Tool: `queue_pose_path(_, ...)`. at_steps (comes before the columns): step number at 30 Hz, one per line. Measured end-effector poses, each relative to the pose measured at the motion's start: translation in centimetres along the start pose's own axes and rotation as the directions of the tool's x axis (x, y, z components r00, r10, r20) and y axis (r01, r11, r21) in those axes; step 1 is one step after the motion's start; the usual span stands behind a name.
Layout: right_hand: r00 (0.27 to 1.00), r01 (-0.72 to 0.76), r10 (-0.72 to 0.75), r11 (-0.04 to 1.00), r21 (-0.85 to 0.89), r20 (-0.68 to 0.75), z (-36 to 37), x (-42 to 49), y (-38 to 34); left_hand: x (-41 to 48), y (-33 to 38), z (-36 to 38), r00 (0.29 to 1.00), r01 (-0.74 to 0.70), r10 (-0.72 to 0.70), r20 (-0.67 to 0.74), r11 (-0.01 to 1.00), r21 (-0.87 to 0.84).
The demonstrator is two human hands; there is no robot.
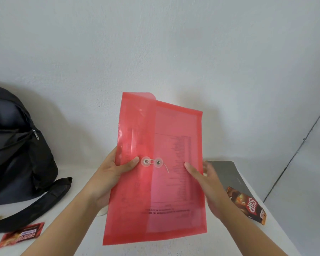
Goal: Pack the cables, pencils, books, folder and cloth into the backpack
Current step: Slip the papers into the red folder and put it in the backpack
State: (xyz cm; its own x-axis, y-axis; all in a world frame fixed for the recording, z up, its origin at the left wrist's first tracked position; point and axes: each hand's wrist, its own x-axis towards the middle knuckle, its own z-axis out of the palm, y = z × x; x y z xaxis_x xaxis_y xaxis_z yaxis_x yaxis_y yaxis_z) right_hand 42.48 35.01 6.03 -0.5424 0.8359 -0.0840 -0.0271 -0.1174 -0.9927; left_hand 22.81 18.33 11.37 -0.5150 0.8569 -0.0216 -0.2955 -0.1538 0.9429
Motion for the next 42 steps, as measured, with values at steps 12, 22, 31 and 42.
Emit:
queue_pose_path(12, 0.974, -0.008, 0.013, 1.000, -0.023, 0.225, 6.7, 1.3, -2.0, -0.9, 3.4, -6.5, 0.986, -0.051, 0.111, -0.123, 0.911, 0.410)
queue_pose_path(22, 0.934, 0.257, -0.214, 0.959, -0.122, 0.285, 20.4, 2.0, -3.6, -3.6, 8.8, -16.1, 0.814, -0.073, 0.381, -0.439, 0.816, 0.573)
queue_pose_path(31, 0.902, 0.191, -0.226, 0.973, 0.129, 0.368, 34.5, 1.6, -7.0, -6.3, 17.6, -29.1, 0.838, -0.057, 0.397, -0.373, 0.745, 0.665)
queue_pose_path(42, 0.965, 0.160, -0.205, 0.954, 0.254, 0.162, 48.5, 3.8, -6.8, -2.1, 20.5, -46.9, 0.893, 0.146, 0.382, -0.237, 0.252, 0.957)
